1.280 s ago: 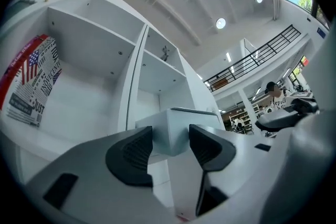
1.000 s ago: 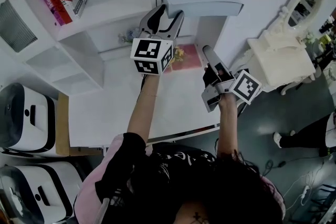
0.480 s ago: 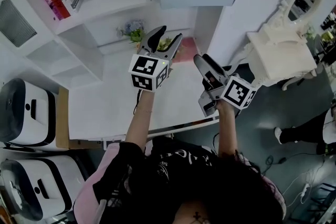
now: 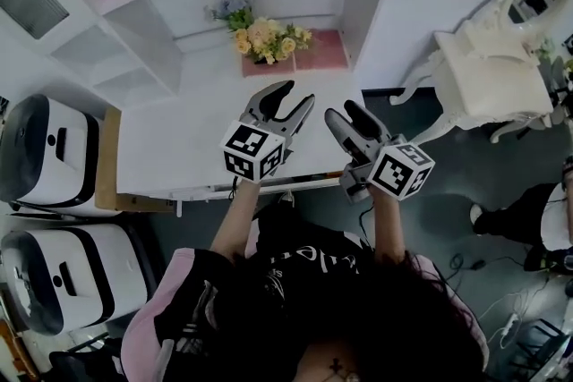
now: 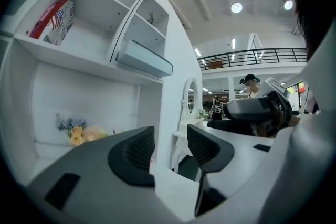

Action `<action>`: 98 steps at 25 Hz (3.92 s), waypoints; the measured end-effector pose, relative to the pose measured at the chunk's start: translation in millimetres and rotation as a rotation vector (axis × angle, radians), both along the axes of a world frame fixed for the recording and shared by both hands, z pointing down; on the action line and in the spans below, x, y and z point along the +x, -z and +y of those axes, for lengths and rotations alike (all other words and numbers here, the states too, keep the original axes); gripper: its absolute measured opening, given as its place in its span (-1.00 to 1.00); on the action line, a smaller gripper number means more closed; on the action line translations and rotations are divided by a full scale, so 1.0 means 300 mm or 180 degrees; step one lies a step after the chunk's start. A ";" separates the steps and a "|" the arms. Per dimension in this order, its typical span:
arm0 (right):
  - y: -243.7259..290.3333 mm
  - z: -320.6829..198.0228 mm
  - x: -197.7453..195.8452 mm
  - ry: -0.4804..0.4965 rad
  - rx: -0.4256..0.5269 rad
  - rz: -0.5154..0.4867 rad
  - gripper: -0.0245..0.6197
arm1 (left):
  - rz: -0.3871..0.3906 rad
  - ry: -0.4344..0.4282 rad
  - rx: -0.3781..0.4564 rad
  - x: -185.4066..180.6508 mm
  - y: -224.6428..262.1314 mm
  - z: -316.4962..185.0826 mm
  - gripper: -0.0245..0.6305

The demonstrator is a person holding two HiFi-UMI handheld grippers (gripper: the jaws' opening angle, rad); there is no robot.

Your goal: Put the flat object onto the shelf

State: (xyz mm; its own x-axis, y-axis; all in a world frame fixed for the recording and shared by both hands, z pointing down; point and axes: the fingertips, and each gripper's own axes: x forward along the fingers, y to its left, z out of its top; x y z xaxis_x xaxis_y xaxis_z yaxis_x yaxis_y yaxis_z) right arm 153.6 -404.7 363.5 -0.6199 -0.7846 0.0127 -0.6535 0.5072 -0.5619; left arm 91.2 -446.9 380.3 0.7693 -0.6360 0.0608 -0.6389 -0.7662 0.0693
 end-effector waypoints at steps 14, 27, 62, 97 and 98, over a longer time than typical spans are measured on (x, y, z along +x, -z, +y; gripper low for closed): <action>-0.251 0.435 0.088 0.0180 -0.0041 0.0330 -0.42 | -0.0171 0.0343 -0.0425 -0.042 -0.301 0.574 -0.55; -0.344 0.685 0.145 0.0277 -0.0110 0.0467 -0.48 | -0.0291 0.0325 -0.0438 0.058 -0.318 0.847 -0.63; -0.394 1.464 -0.811 0.0888 0.0098 0.0980 -0.61 | -0.0115 0.0647 -0.0531 -0.826 -0.397 1.657 -0.63; -0.419 1.739 -0.822 0.0807 0.0138 0.1263 -0.71 | -0.0069 0.0172 -0.0294 -0.742 -0.364 1.911 -0.63; -0.422 1.740 -0.820 0.0812 0.0132 0.1259 -0.71 | -0.0073 0.0169 -0.0296 -0.737 -0.366 1.913 -0.63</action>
State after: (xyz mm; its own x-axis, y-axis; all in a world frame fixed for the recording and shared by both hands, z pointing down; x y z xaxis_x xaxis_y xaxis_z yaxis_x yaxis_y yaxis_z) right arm -92.3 117.4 490.1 -0.7468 -0.6126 0.2587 -0.6649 0.6961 -0.2708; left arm -130.0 126.9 490.0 0.7325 -0.6666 0.1385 -0.6806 -0.7222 0.1234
